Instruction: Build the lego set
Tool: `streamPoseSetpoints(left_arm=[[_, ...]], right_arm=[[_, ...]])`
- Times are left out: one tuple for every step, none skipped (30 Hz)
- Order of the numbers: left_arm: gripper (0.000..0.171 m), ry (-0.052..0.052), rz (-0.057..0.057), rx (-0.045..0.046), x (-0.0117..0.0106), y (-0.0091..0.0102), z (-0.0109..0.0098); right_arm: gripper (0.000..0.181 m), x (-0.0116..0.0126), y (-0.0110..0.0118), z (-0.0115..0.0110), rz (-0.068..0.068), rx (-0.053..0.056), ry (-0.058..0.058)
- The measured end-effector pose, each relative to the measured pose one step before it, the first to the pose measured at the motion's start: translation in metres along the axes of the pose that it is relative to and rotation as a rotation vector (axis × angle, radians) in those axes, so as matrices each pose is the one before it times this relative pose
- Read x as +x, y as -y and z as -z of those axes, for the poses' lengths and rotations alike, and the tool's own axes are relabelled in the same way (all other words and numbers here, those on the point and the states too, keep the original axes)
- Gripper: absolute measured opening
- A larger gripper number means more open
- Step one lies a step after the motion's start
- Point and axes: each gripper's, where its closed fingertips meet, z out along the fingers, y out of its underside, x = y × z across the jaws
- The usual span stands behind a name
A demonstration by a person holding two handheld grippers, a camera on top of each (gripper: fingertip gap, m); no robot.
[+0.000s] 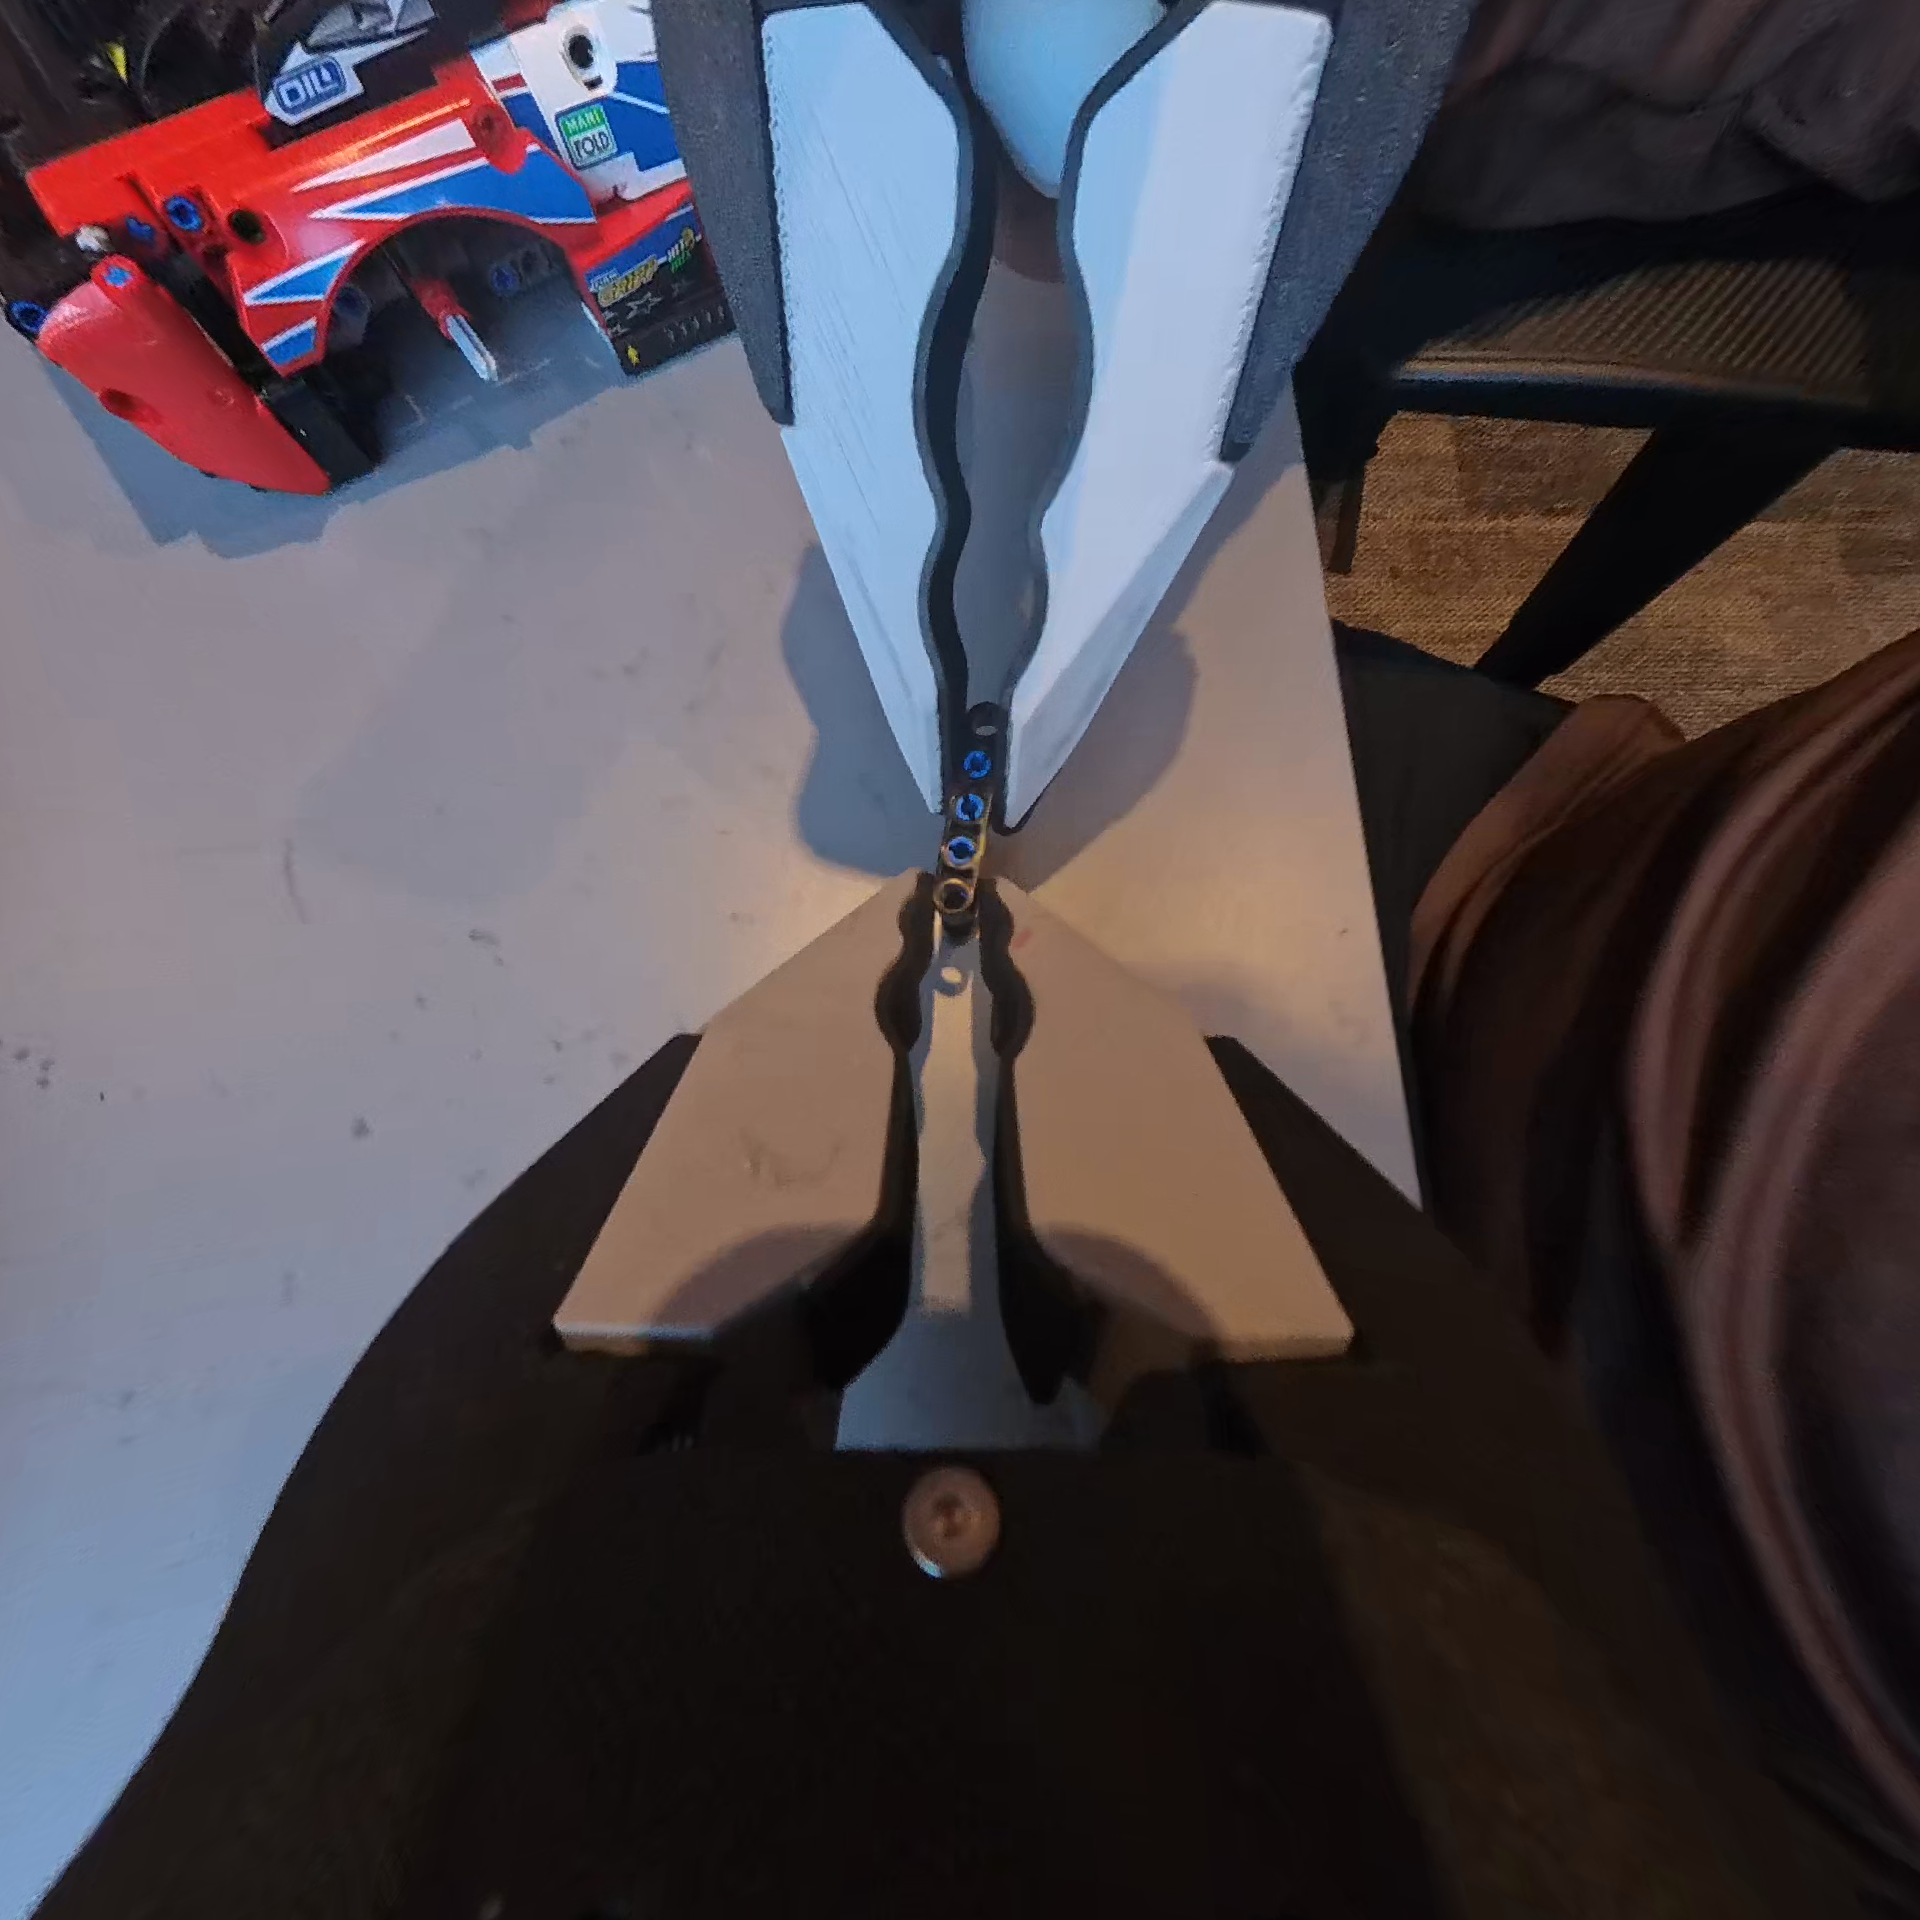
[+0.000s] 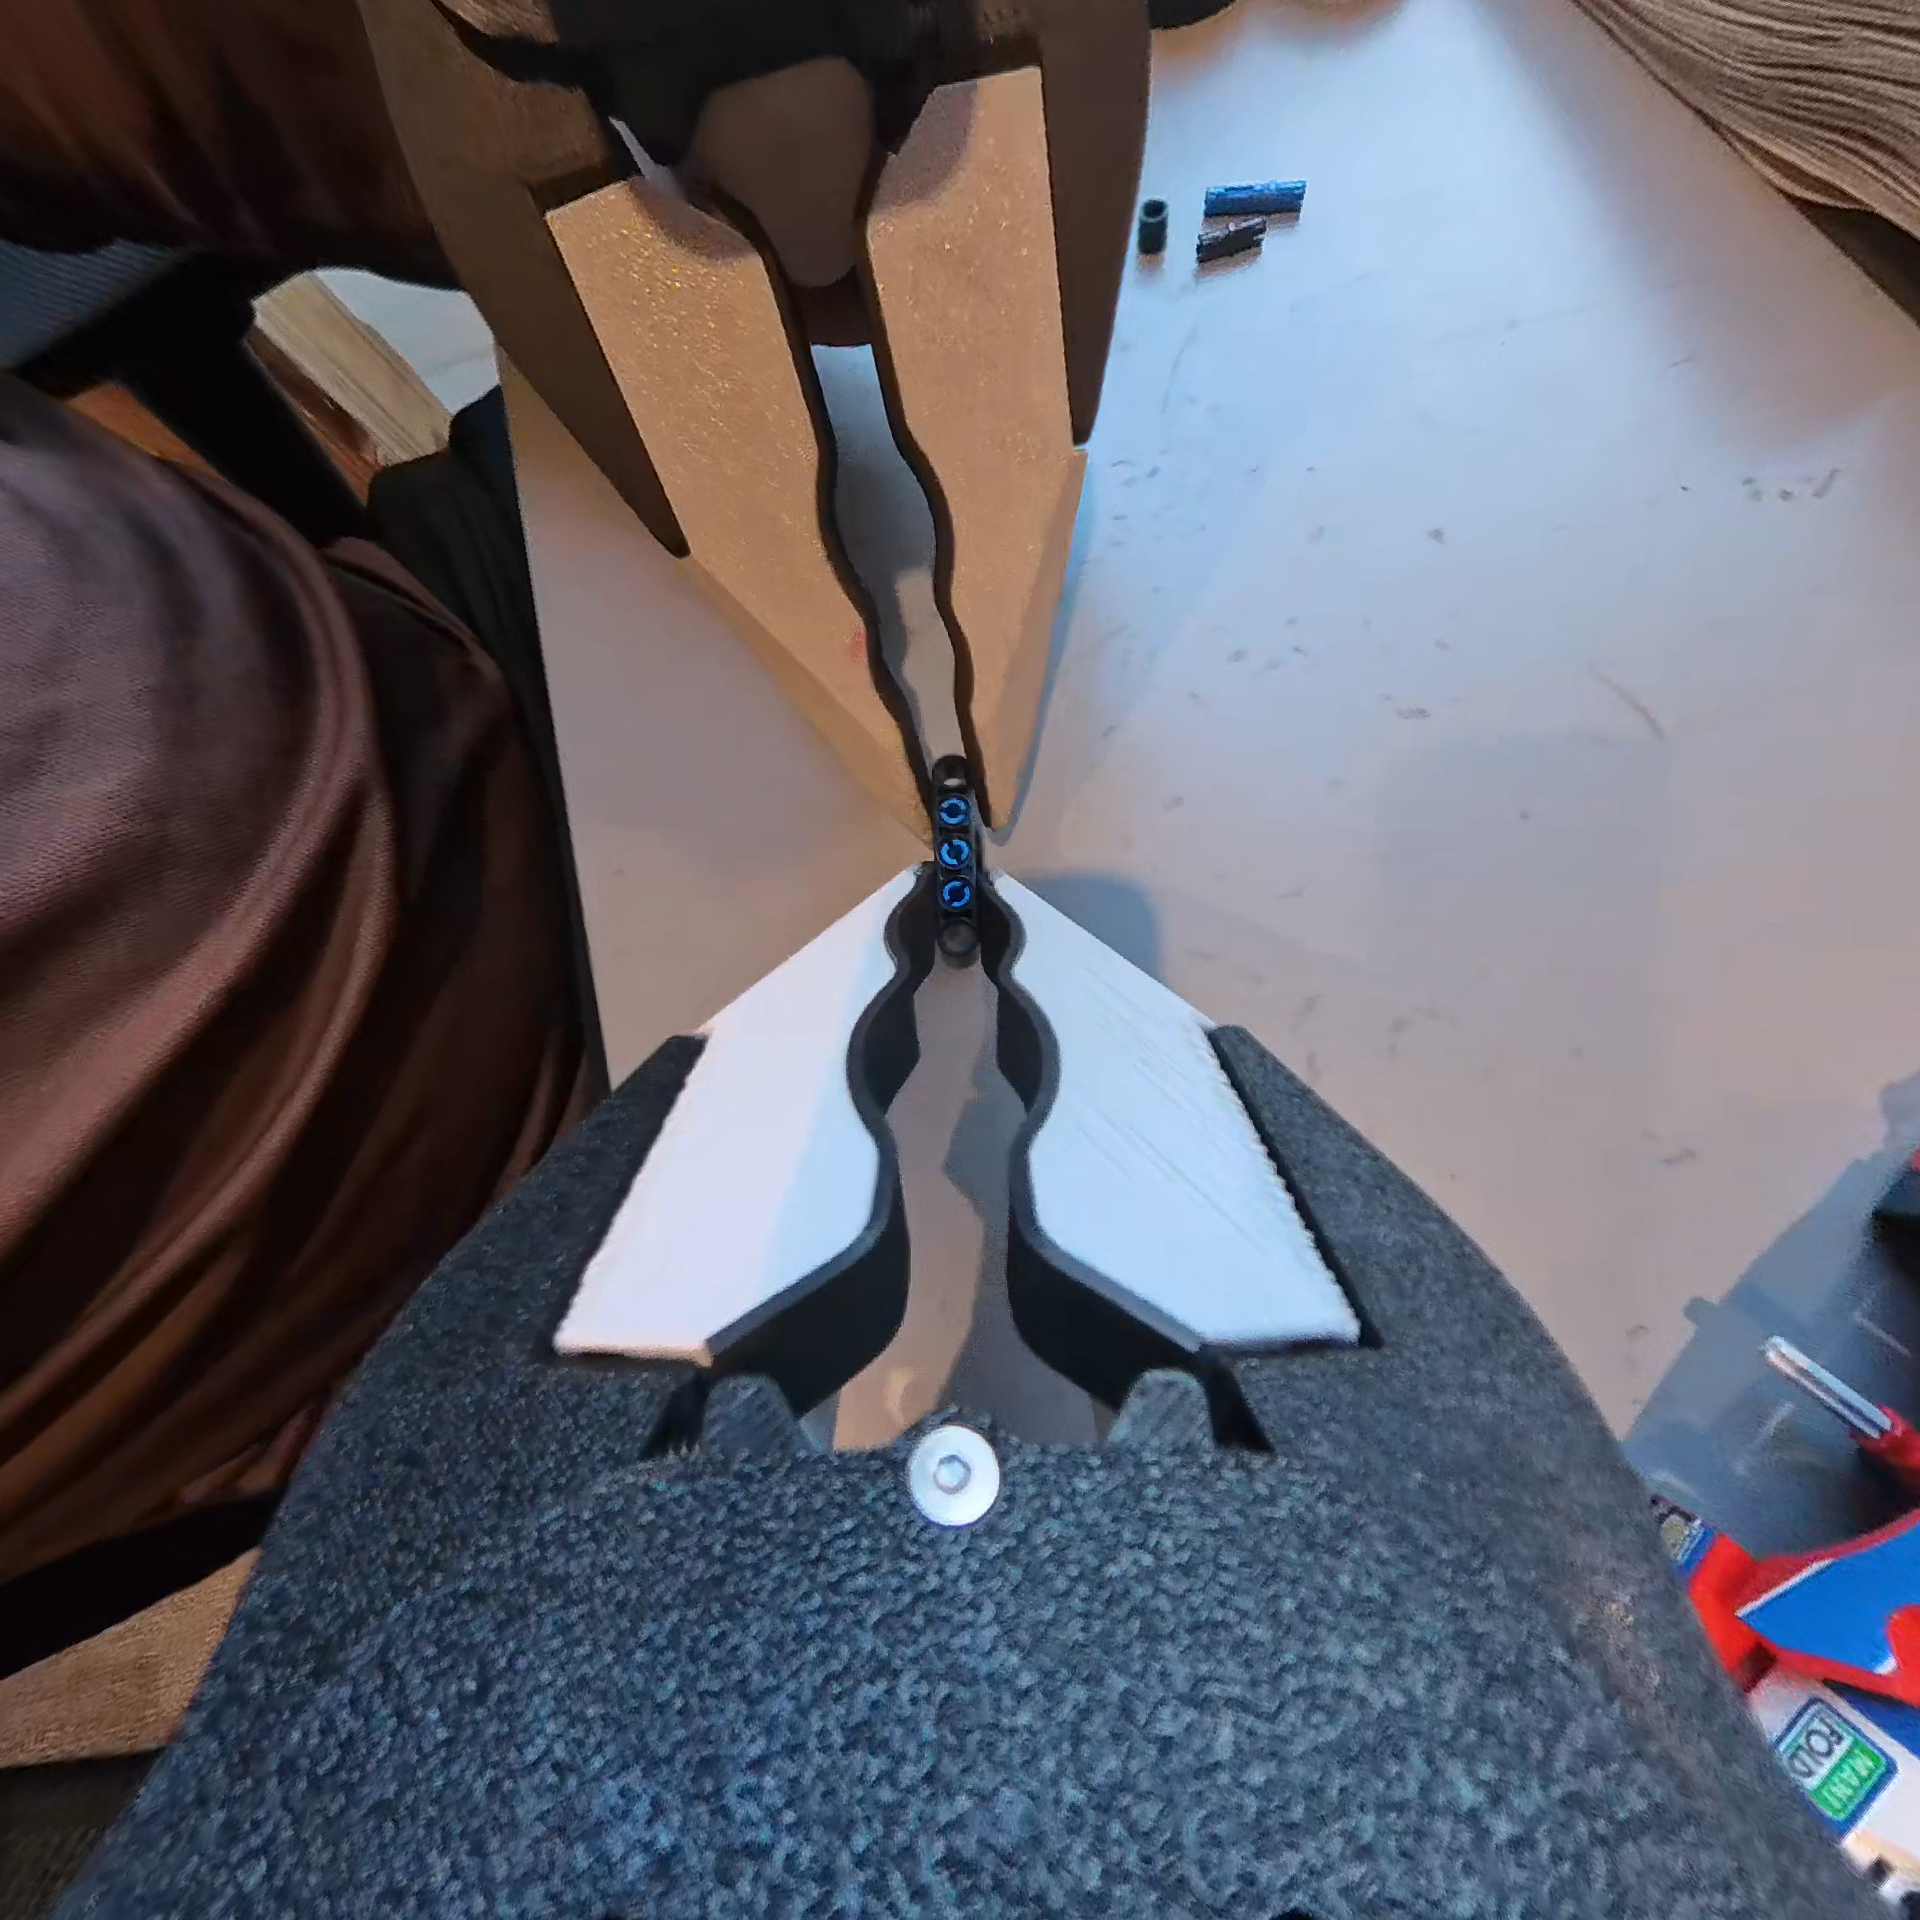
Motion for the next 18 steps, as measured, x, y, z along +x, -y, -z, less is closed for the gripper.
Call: streamPoseSetpoints(left_arm=[[0.005,-0.0003,0.0050,-0.00489,-0.00072,-0.00128,-0.00093],[0.006,-0.0011,0.0020,-0.00349,-0.00042,-0.00106,-0.00081],[0.005,0.0040,-0.0013,0.00157,-0.00078,-0.00003,-0.00013],[0.005,0.0069,-0.0032,0.00457,-0.00095,0.00070,0.00031],[0.005,0.0010,-0.0020,0.00223,-0.00010,0.00050,0.00020],[0.005,-0.0002,-0.0010,-0.00103,0.00009,0.00018,0.00017],[0.005,-0.0008,-0.0023,-0.00335,0.00029,-0.00028,-0.00026],[0.006,-0.0012,-0.0025,-0.00532,0.00033,-0.00050,-0.00059],[0.005,0.0005,-0.0016,-0.00148,0.00024,0.00001,-0.00028],[0.006,0.0007,-0.0021,-0.00140,0.00013,0.00004,-0.00016],[0.005,0.0015,-0.0020,-0.00079,0.00014,0.00005,0.00000],[0.005,0.0020,-0.0021,-0.00101,0.00005,-0.00005,-0.00005],[0.005,0.0024,-0.0026,0.00023,0.00004,0.00015,-0.00003],[0.005,0.0016,-0.0024,0.00187,0.00004,0.00013,-0.00017],[0.005,0.0005,-0.0004,0.00365,0.00020,0.00043,-0.00020],[0.005,-0.0008,0.0012,0.00338,0.00045,0.00022,-0.00056],[0.006,-0.0062,0.0010,-0.00336,0.00145,-0.00089,-0.00135],[0.005,0.0009,0.0003,0.00711,0.00054,0.00100,-0.00054]], right_arm=[[0.007,0.00070,-0.00080,-0.00108,0.0066,-0.0083,-0.0086],[0.007,0.00073,-0.00064,-0.00088,0.0049,-0.0072,-0.0067],[0.007,0.00078,0.00001,-0.00007,0.0033,-0.0015,-0.0070],[0.007,0.00063,0.00042,0.00043,0.0016,0.0021,-0.0044],[0.007,0.00011,0.00025,0.00039,-0.0016,0.0018,0.0008],[0.007,-0.00014,0.00002,0.00016,-0.0035,0.0009,0.0031],[0.007,-0.00024,-0.00047,-0.00022,-0.0025,-0.0010,0.0033],[0.007,-0.00026,-0.00077,-0.00043,-0.0007,-0.0031,0.0022],[0.007,-0.00014,-0.00054,-0.00012,0.0000,-0.0010,0.0003],[0.007,-0.00009,-0.00015,0.00002,0.0004,0.0004,0.0004],[0.007,-0.00014,-0.00020,0.00011,-0.0001,0.0007,0.0009],[0.007,-0.00008,-0.00014,-0.00005,-0.0011,0.0007,0.0013],[0.007,-0.00003,-0.00028,-0.00006,-0.0010,0.0004,0.0018],[0.008,0.00005,-0.00036,-0.00005,0.0009,-0.0003,0.0015],[0.008,-0.00004,-0.00052,0.00010,0.0032,-0.0014,0.0007],[0.008,-0.00018,-0.00065,0.00031,0.0053,-0.0031,0.0003],[0.008,-0.00047,-0.00111,-0.00002,0.0062,-0.0075,0.0010],[0.008,-0.00002,-0.00069,0.00035,0.0052,-0.0047,-0.0021]])
